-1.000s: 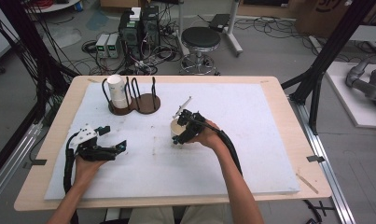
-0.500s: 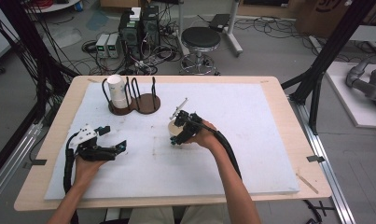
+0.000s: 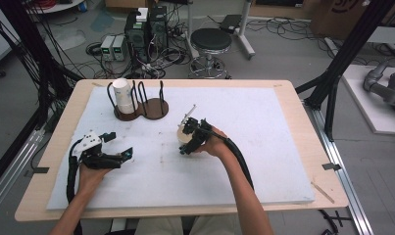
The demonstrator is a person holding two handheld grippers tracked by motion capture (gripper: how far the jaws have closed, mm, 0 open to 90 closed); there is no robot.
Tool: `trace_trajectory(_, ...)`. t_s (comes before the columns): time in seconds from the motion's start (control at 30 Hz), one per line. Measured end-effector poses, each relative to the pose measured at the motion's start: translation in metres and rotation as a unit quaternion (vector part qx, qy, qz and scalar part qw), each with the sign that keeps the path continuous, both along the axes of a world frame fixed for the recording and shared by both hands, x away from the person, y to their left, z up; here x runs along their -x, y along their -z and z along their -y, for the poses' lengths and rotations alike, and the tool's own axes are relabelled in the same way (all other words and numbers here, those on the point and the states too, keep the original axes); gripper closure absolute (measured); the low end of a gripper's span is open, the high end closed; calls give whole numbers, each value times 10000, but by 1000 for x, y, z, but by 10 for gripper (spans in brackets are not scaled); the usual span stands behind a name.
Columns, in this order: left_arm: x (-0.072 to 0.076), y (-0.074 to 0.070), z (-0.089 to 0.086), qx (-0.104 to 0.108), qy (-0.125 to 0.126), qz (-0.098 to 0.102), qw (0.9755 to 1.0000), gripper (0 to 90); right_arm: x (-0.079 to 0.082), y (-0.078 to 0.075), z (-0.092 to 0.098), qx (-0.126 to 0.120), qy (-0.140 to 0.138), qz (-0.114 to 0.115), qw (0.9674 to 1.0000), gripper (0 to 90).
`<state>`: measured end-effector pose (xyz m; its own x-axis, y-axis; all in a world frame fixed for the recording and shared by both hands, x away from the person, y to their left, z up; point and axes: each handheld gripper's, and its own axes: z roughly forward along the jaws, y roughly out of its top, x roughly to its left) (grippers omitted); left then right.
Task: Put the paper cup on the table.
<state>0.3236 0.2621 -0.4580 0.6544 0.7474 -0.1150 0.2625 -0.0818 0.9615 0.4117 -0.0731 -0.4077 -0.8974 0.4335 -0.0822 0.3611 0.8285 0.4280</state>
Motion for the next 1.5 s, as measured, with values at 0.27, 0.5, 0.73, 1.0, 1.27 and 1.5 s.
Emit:
trace_trajectory(0.27, 0, 0, 0, 3, -2, 2, 10000, 19, 2, -2, 1, -46, -31, -8, 10000, 170)
trace_trajectory(0.5, 0, 0, 0, 29, 7, 16, 10000, 19, 3, -6, 8, -70, 51, -29, 10000, 170)
trace_trajectory(0.73, 0, 0, 0, 26, 3, 14, 10000, 19, 7, -10, 20, -147, 98, -16, 9998, 170)
trace_trajectory(1.0, 0, 0, 0, 7, 15, 16, 10000, 19, 14, -12, 39, -248, 161, 60, 9995, 171)
trace_trajectory(1.27, 1, 0, 0, 26, 26, 21, 10000, 19, 29, -16, 61, -471, 321, 279, 9980, 171)
trace_trajectory(1.5, 1, 0, 0, 8, 35, 32, 10000, 19, 41, -16, 84, -788, 503, 481, 9945, 171)
